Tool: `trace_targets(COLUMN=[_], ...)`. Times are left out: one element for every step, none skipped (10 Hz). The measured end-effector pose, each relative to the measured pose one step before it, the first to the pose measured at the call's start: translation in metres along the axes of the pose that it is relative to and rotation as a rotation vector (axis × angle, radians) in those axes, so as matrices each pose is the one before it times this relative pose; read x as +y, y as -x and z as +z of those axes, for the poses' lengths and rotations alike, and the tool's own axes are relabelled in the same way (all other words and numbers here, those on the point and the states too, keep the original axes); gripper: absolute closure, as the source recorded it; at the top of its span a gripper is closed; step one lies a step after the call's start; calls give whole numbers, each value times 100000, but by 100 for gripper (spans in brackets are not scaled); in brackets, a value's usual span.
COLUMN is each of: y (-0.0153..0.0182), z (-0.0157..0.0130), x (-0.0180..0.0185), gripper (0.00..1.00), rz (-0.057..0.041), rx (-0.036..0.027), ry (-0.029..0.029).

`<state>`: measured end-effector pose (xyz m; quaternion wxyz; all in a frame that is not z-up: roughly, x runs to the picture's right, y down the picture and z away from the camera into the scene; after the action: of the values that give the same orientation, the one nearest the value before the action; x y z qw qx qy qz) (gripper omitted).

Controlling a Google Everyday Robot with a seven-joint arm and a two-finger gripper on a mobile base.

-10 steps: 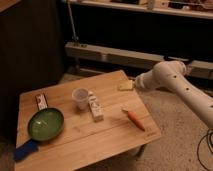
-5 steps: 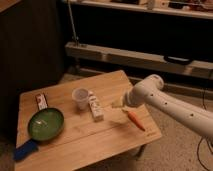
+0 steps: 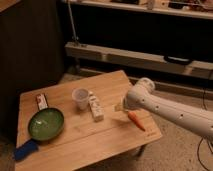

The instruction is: Drag the pepper across the table

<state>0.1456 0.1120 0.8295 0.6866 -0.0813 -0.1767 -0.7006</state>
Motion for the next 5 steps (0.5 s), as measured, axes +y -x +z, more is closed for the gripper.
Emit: trace_targets(y=[360, 491, 589, 198, 235], z=[105, 231, 392, 352, 593], x=[1195, 818, 1180, 413, 45], gripper=[20, 20, 20, 20, 20], rz=[-1440, -2139, -3513, -1711, -1724], rx=[472, -577, -1079, -780, -1197], ry=[-3772, -2482, -760, 575, 399])
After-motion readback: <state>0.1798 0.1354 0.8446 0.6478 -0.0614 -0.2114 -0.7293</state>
